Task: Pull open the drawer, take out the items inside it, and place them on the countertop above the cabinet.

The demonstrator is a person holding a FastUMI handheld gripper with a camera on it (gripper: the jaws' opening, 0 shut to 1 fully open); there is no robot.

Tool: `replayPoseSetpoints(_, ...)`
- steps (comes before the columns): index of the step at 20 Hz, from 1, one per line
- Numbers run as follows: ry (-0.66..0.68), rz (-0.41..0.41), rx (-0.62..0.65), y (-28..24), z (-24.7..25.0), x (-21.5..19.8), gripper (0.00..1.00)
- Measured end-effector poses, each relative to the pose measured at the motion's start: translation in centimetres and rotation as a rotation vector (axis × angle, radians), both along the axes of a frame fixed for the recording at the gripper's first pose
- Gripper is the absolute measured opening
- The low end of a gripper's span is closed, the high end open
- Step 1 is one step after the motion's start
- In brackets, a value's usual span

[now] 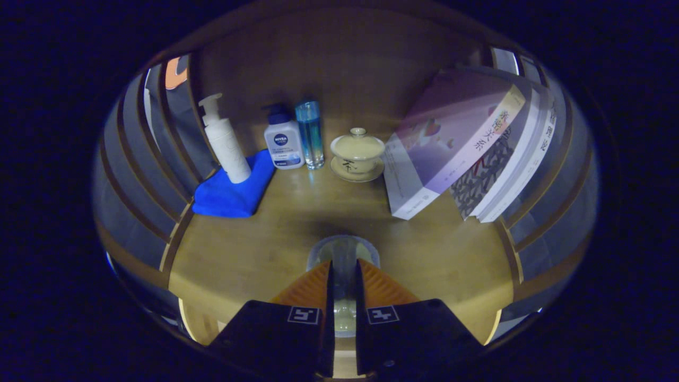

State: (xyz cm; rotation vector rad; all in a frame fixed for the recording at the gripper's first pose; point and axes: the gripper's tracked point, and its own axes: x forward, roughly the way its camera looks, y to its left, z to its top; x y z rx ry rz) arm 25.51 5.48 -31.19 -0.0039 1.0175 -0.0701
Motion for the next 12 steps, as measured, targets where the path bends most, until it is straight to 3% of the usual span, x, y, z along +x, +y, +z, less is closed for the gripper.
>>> replayPoseSetpoints(2, -0.004, -0.007, 0.001, 0.1, -0.1, 0.0, 0.23)
replayPoseSetpoints(6, -0.031, -0.011, 0.013, 0.3, 0.9, -0.9, 0.46)
replayPoseSetpoints(12, -0.102, 0.075, 0.079, 2.4, 3.1, -5.8, 0.84)
